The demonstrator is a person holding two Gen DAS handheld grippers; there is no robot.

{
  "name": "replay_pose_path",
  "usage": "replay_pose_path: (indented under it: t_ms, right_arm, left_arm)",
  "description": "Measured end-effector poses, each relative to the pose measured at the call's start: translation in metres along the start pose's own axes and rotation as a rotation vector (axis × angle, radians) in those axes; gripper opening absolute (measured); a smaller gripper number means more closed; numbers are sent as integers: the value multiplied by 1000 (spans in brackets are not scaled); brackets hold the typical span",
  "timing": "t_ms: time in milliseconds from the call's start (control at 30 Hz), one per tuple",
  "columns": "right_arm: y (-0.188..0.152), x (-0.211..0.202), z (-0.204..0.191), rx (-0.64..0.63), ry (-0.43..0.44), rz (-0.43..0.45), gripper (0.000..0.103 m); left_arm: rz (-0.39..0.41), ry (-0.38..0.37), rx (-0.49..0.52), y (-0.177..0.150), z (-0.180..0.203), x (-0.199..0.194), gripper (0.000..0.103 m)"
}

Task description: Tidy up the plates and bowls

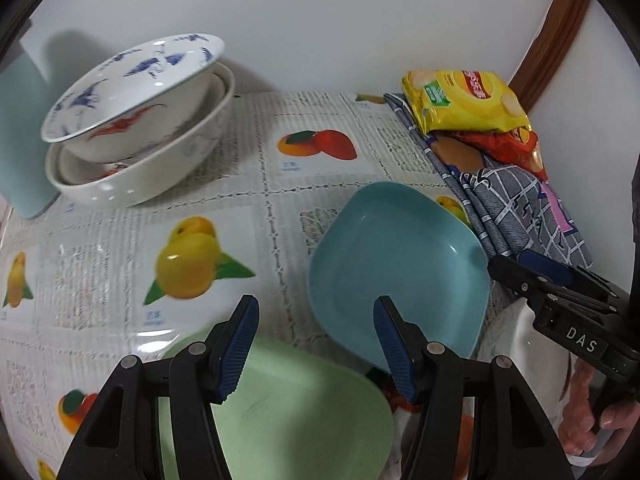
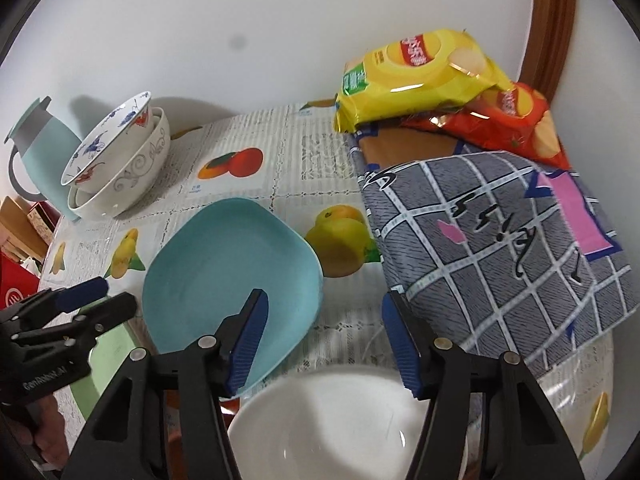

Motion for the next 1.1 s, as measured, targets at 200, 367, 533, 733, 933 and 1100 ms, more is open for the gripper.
replay_pose_path:
  t_ms: [200, 367, 533, 733, 933, 1100]
  right_arm:
    - [8, 23, 1, 25, 0, -70, 44]
    - [8, 39, -4, 24, -12, -115, 27]
    - [5, 53, -9, 43, 10, -145, 11]
    - [6, 46, -7, 90, 18, -74, 8]
    - [8, 17, -5, 107, 32, -26, 7]
    - [6, -19, 1, 124, 47, 19, 7]
  left_arm:
    - [-44, -4, -14, 6, 1, 25, 44]
    - [-67, -16, -44, 7, -4, 41, 26]
    - [-59, -26, -42, 10, -3, 45, 13]
    - [-23, -55, -59, 14, -7, 34, 9]
    - [29, -73, -51, 19, 2, 0, 9]
    - [83, -75, -30, 16, 12, -40, 9]
Point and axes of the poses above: each gripper's, at about its wrist camera, not at the fingertips, and x roughly the way its jaws point, z to its right, y to its top, the point moved 4 cm from there along x, roughly the way its jaws point, and after that the axes turned 6 degrees about -y, right-handed, at the moved point
